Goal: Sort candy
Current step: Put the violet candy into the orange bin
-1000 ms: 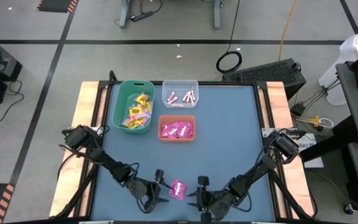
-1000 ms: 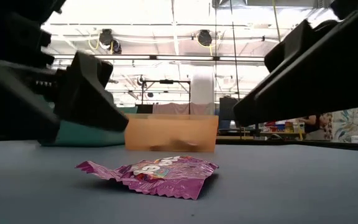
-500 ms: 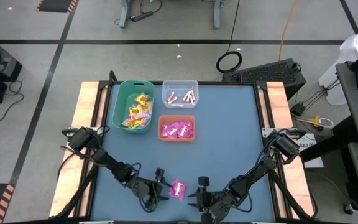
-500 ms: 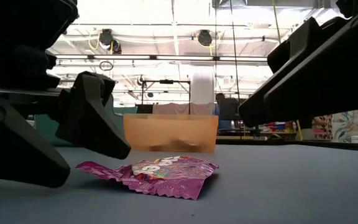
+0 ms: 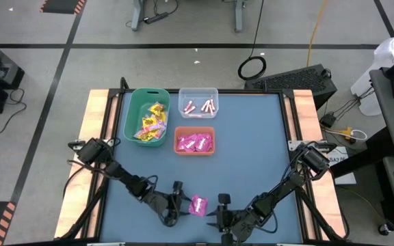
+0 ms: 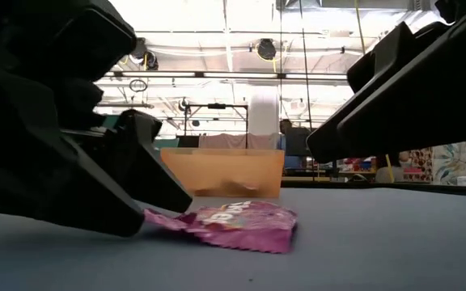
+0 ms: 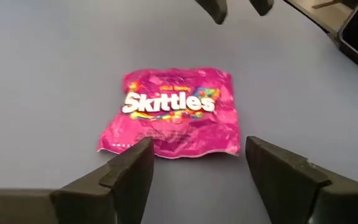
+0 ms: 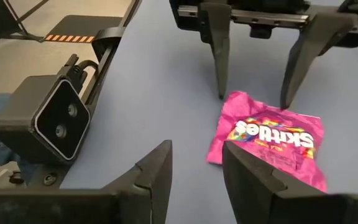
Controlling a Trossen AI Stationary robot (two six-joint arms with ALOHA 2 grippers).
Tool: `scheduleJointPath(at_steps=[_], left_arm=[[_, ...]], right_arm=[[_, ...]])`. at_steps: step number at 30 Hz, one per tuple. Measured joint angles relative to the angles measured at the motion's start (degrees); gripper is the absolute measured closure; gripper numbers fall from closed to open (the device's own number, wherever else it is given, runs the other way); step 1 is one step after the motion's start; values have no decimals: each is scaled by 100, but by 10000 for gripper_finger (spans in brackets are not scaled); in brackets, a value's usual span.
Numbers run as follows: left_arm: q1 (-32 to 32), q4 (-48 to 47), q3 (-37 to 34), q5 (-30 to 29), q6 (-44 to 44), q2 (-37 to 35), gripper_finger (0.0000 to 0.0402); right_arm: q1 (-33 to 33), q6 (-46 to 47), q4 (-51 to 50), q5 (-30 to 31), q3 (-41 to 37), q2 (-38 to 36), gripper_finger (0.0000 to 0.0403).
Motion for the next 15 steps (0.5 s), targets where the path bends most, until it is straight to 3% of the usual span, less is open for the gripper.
scheduleJointPath(at_steps=[5, 15], left_arm=[[155, -35, 0, 389, -107, 0, 172], [327, 28, -2, 346, 21, -2, 305]], right_arm=[[1, 36, 6, 70, 0, -2, 273], [7, 62, -216, 76, 4, -2, 273]])
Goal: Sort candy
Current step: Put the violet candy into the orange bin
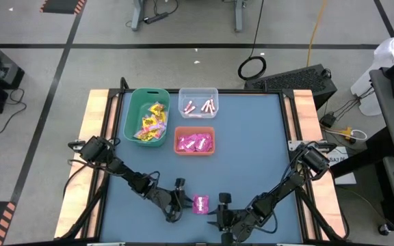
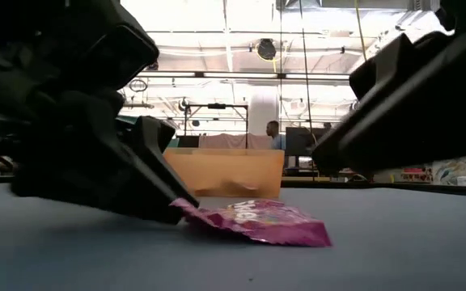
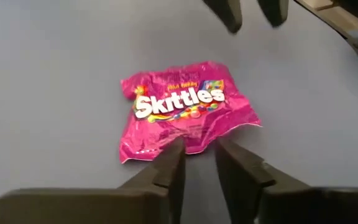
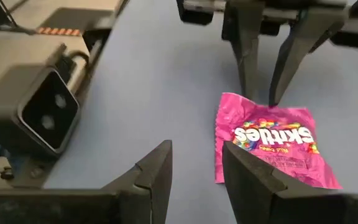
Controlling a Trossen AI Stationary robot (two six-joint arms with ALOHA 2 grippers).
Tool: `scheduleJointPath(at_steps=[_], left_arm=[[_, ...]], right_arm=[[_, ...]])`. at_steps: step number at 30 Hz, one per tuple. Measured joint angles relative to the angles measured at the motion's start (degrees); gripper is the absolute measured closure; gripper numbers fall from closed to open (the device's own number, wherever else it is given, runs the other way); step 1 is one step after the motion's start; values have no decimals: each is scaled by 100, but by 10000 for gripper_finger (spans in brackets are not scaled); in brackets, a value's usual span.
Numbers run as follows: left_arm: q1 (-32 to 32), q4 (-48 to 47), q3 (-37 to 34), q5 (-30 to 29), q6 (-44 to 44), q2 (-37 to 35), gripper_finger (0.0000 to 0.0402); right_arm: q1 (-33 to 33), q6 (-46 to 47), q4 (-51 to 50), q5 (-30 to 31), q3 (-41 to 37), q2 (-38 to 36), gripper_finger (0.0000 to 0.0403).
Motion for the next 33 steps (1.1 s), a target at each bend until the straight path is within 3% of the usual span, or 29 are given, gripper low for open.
scheduleJointPath(at_steps=[5, 11, 18, 24, 28, 33], left_arm=[[52, 135, 0, 18, 61, -2, 339], [51, 143, 0, 44, 28, -2, 338], [49, 134, 0, 46, -134, -2, 325], [49, 133, -2, 48, -140, -2, 317], [49, 117, -2, 51, -286, -4, 317], [49, 106, -2, 51, -287, -4, 317]], right_arm=[[4, 895, -774, 313, 0, -2, 273], [51, 1119, -998, 380, 0, -2, 264], [-73, 1842, -987, 350, 0, 101, 187], [-188, 1853, -387, 324, 17, 416, 119], [-186, 1713, -306, 419, 17, 455, 121], [-195, 1367, -300, 485, 9, 470, 166]])
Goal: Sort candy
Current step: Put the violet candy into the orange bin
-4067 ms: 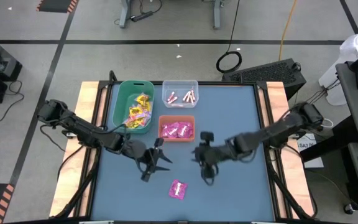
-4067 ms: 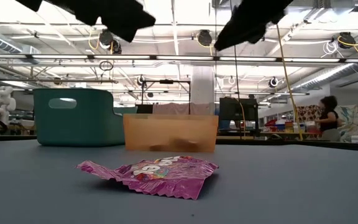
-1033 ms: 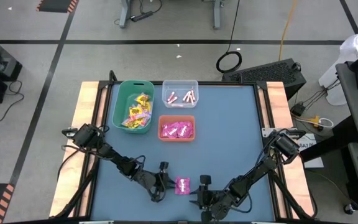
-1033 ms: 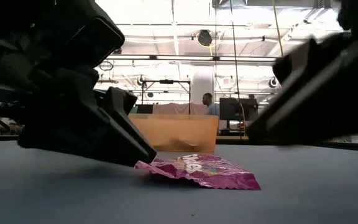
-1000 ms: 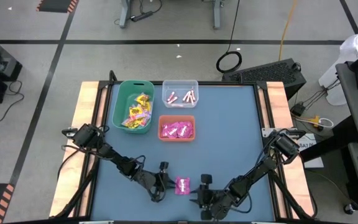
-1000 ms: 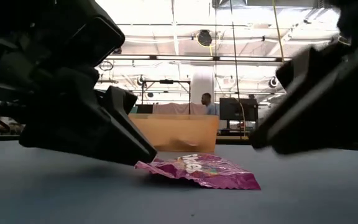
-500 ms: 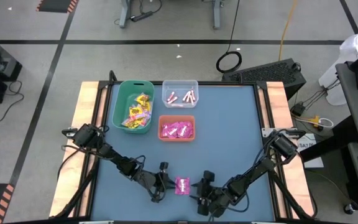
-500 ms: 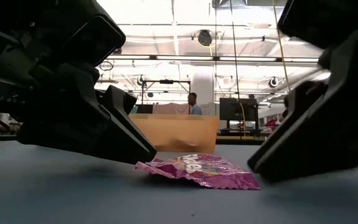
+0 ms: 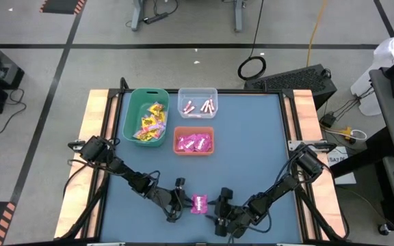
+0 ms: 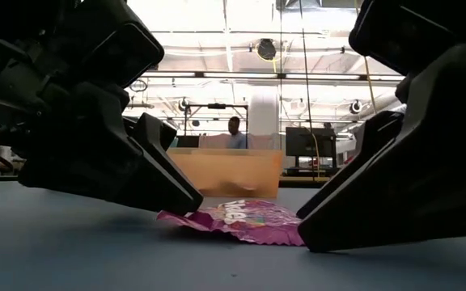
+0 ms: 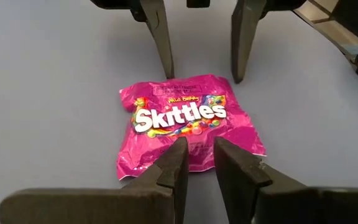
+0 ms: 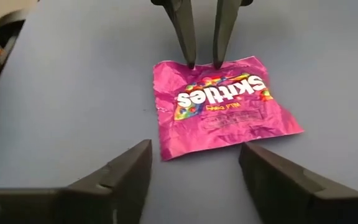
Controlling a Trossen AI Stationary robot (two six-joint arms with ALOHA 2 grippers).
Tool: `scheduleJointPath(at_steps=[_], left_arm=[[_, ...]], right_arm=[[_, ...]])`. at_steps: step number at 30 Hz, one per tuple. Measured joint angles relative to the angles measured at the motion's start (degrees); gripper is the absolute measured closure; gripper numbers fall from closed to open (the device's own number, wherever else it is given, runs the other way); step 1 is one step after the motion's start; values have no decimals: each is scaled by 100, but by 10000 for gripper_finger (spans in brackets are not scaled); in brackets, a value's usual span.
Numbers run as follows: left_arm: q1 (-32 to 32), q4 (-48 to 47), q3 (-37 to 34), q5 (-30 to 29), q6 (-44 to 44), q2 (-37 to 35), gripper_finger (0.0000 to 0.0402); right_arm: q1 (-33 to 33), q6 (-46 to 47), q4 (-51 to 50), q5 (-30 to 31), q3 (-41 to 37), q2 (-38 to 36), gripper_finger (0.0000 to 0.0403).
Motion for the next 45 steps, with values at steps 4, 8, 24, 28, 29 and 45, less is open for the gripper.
scheduleJointPath(at_steps=[4, 8, 24, 28, 29, 45], left_arm=[[0, -64, 0, 0, -31, -2, 317], [8, -250, 1, 0, -366, -8, 317], [-11, -262, 2, 0, -450, -13, 317], [-11, -264, 2, -1, -450, -13, 317], [-11, -264, 2, -1, -450, -13, 317], [-11, -267, 2, 0, -450, -7, 317]], right_arm=[[-2, -302, 10, 86, -2, 11, 208], [-51, -450, 29, 63, -2, 13, 231], [-199, -619, 763, -391, -26, 42, 237], [-199, -437, 789, -391, -26, 39, 237], [-199, -419, 802, -390, -25, 39, 236], [-341, -388, 879, -577, -13, 28, 357]])
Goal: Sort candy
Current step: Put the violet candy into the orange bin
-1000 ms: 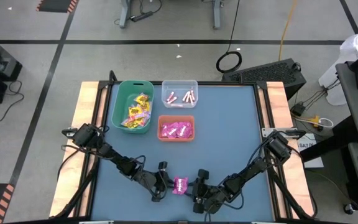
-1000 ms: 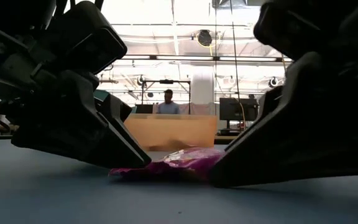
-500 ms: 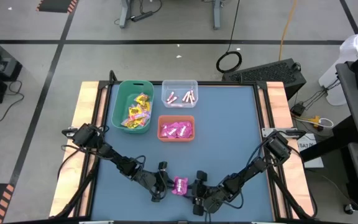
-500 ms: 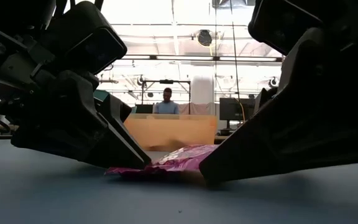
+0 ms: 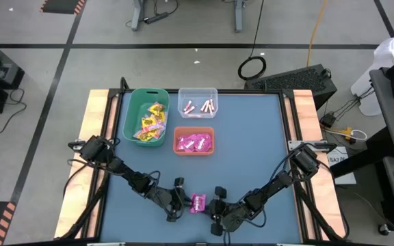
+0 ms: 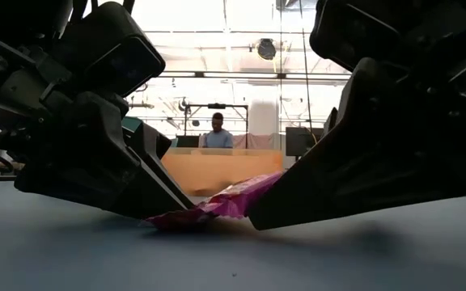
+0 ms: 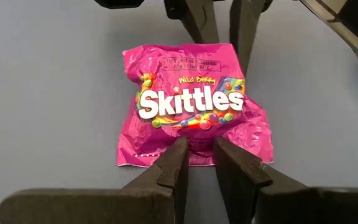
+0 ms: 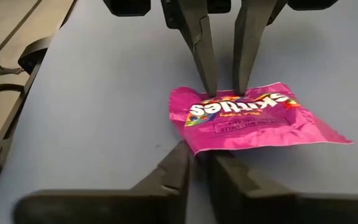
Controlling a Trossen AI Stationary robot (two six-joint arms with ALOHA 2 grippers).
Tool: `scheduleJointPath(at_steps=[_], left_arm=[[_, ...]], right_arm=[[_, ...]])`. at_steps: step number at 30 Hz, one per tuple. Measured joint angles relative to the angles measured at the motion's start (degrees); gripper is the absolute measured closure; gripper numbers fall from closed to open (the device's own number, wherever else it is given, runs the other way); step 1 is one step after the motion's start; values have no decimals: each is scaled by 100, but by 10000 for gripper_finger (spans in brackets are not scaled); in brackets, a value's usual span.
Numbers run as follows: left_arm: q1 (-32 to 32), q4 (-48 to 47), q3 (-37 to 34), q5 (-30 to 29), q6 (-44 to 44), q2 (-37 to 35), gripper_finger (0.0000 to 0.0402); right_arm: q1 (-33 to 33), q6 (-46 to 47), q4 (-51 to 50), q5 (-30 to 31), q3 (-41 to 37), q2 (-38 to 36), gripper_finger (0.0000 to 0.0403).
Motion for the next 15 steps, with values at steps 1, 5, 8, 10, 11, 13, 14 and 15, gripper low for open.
scheduleJointPath(at_steps=[1, 5, 8, 10, 11, 13, 14, 15], left_arm=[[0, 0, 0, 0, 2, 0, 317], [0, 28, 0, -10, 2, 6, 317], [0, 102, -5, -31, 4, 11, 317], [0, 134, -7, -33, 4, 11, 317], [0, 160, -7, -35, 7, 11, 317], [0, 227, -7, -53, 7, 13, 317], [0, 258, -7, -55, 9, 13, 317], [0, 275, -7, -55, 9, 13, 317]], right_arm=[[0, -16, -2, 0, 0, 0, 373], [0, -39, -4, 2, 0, -2, 396], [0, -89, -7, 4, 0, -2, 399], [10, -159, -9, 8, 0, -2, 401], [15, -169, -11, 9, 0, -2, 401], [20, -131, -11, -59, 2, -4, 402], [20, -64, -11, -81, 3, -4, 402], [17, 27, -13, -116, 4, -4, 401]])
